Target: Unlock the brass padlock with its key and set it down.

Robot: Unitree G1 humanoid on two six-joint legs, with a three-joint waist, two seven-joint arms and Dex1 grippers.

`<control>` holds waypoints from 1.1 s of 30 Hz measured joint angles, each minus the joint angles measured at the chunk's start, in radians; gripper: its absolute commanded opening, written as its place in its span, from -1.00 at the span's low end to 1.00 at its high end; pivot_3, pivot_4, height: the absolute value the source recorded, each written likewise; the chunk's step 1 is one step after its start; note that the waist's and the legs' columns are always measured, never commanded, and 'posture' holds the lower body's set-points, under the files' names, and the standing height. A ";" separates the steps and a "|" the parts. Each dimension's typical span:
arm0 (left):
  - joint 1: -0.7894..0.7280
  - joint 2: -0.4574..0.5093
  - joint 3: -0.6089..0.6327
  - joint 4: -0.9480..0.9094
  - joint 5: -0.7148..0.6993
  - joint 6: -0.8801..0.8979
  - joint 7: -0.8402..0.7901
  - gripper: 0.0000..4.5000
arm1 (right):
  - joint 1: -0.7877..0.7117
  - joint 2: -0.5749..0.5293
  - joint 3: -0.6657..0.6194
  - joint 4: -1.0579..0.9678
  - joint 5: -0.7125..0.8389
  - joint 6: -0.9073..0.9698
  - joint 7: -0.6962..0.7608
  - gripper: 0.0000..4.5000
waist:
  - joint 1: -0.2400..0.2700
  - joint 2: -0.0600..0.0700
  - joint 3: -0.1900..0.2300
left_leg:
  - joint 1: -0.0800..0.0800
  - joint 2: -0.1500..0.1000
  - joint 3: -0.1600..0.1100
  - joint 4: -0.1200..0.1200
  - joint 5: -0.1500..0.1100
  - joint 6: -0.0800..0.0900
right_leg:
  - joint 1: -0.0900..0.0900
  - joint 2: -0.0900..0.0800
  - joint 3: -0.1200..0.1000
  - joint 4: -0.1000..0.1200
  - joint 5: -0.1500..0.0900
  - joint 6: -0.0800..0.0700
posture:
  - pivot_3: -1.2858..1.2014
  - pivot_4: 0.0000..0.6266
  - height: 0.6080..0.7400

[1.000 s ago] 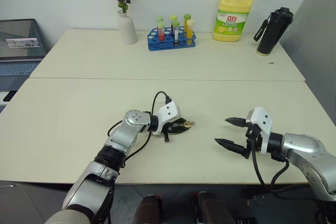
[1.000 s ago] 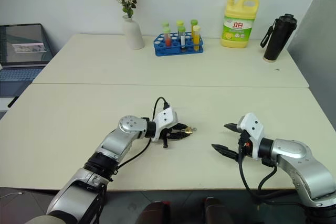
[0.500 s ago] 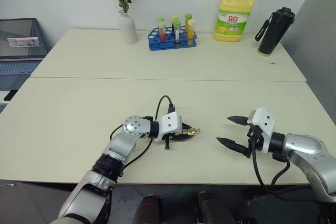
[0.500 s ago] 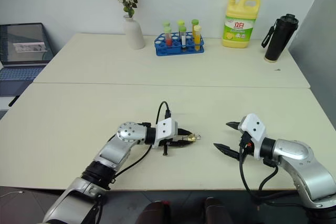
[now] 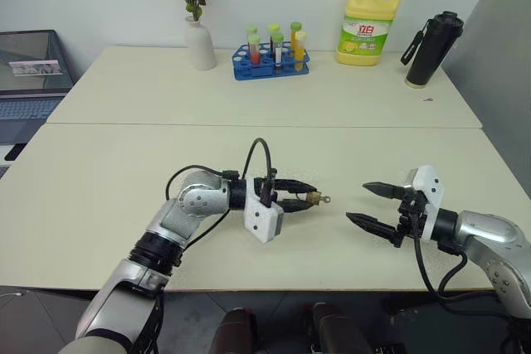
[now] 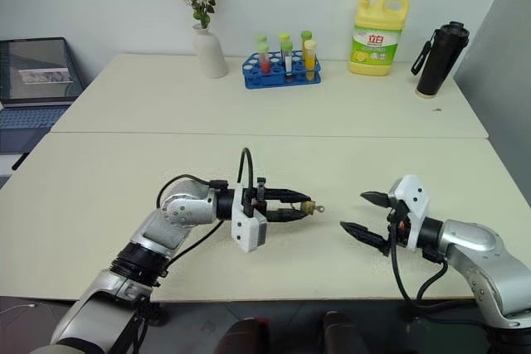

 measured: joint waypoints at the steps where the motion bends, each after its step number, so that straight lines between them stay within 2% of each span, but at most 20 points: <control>1: -0.006 0.005 0.003 0.011 0.027 -0.037 0.027 -0.57 | -0.004 0.000 -0.004 -0.007 0.015 0.014 -0.002 1.00 | 0.000 0.000 0.000 | 0.000 0.000 0.000 0.000 0.000 0.000 | 0.000 0.000 0.000 0.000 0.000 0.000 | 0.03 -0.52 1.00; 7: -0.004 0.024 0.024 0.024 0.130 -0.160 0.163 -0.57 | -0.062 0.028 -0.003 -0.021 0.122 0.099 -0.016 1.00 | -0.001 0.000 0.000 | 0.000 0.000 0.000 0.000 0.000 0.000 | 0.000 0.000 0.000 0.000 0.002 -0.002 | 0.03 -0.52 1.00; 17: 0.020 0.027 0.031 -0.021 0.217 -0.132 0.279 -0.57 | -0.136 0.077 0.059 -0.015 0.201 0.188 -0.026 1.00 | -0.002 0.000 0.000 | 0.000 0.000 0.000 0.000 0.000 0.000 | 0.000 -0.001 -0.001 0.000 0.002 -0.003 | 0.03 -0.52 1.00; 21: 0.020 0.034 0.030 -0.030 0.221 -0.125 0.298 -0.57 | -0.159 0.093 0.065 -0.011 0.215 0.196 -0.020 0.58 | -0.002 0.000 0.000 | 0.000 0.000 0.000 0.000 0.000 0.000 | 0.000 -0.001 -0.001 0.000 0.002 -0.003 | 0.03 -0.52 1.00; 30: 0.029 0.054 0.018 -0.054 0.224 -0.107 0.320 -0.57 | -0.177 0.101 0.096 0.022 0.220 0.200 -0.014 -0.92 | -0.002 0.000 0.000 | 0.000 0.000 0.000 0.000 0.000 0.000 | 0.000 -0.001 -0.001 0.000 0.002 -0.004 | 0.03 -0.52 1.00; 31: 0.029 0.057 0.017 -0.058 0.224 -0.110 0.322 -0.57 | -0.177 0.101 0.096 0.026 0.220 0.201 -0.015 -1.00 | -0.002 0.000 0.000 | 0.000 0.000 0.000 0.000 0.000 0.000 | 0.000 -0.001 -0.001 0.000 0.002 -0.004 | 0.03 -0.52 1.00; 33: 0.029 0.058 0.017 -0.059 0.225 -0.107 0.323 -0.57 | -0.182 0.101 0.096 0.027 0.221 0.202 -0.014 -1.00 | -0.002 0.000 0.000 | 0.000 0.000 0.000 0.000 0.000 0.000 | 0.000 -0.001 -0.001 0.000 0.002 -0.004 | 0.03 -0.52 1.00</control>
